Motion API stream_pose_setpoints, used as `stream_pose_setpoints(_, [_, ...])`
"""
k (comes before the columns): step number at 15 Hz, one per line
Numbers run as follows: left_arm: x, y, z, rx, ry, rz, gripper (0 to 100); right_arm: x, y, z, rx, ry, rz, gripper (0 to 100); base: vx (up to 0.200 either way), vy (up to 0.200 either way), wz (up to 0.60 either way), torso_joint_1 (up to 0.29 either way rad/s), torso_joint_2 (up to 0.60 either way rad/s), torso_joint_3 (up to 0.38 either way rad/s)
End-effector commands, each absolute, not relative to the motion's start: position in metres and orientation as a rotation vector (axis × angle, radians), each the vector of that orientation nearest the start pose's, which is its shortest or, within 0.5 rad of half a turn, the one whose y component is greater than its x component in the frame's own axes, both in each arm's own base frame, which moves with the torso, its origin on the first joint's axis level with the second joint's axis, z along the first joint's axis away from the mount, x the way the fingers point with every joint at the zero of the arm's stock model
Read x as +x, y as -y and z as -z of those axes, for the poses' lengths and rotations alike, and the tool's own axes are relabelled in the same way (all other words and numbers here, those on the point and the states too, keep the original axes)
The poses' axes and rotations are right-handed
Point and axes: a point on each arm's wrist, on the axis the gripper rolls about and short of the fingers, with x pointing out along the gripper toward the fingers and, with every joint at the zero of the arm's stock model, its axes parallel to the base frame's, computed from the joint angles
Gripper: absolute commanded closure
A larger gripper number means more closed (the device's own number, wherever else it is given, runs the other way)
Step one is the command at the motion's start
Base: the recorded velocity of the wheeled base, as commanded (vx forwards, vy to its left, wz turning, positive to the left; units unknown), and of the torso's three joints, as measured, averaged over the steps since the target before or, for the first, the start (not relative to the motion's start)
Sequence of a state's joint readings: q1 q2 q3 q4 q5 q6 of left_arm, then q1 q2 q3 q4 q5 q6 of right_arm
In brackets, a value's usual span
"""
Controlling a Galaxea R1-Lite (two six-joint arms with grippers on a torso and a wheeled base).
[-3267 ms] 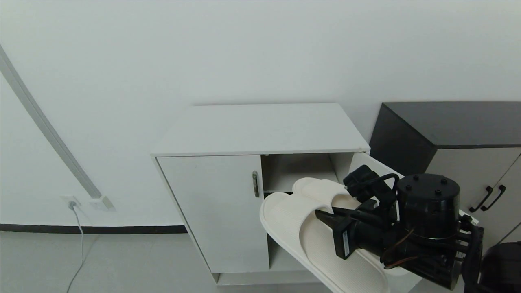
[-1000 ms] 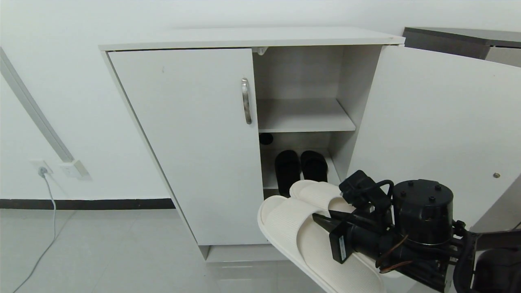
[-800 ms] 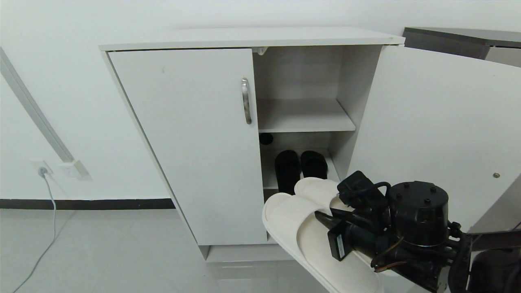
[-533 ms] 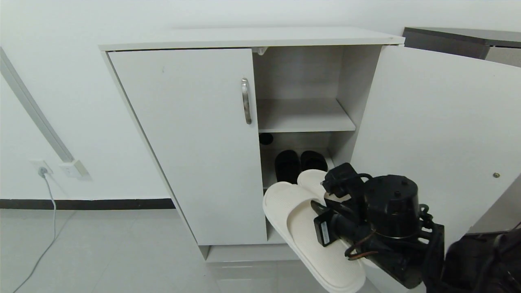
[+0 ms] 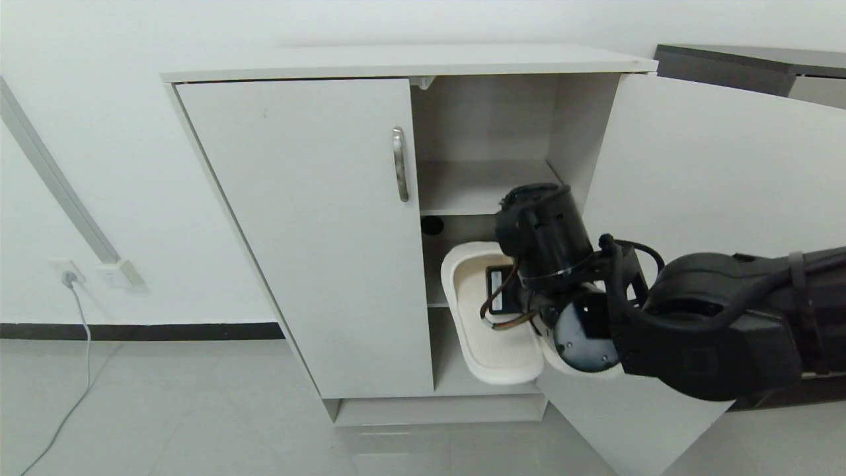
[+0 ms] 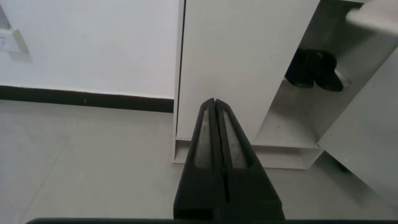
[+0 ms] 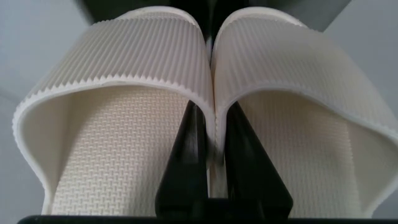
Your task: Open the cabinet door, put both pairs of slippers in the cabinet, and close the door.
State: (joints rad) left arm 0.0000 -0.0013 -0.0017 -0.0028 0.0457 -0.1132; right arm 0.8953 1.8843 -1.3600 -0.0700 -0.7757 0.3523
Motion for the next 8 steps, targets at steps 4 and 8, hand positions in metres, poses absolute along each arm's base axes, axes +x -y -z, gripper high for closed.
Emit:
stream_pose_setpoints(4, [-0.0229,-0.001,-0.0762,-0.115,0.007,-0.046,100,0.2506,-0.2875,-0.2471,0.013,-0.198,-0.047,100,0.0,0.0,0.0,0.0,0.0,0.0])
stream_pose_setpoints(8, [-0.0229,-0.001,-0.0762,-0.114,0.007,-0.046,100,0.2533,-0.2854,-0.2446,0.006,-0.175,-0.045,100,0.0,0.0,0.0,0.0,0.0,0.0])
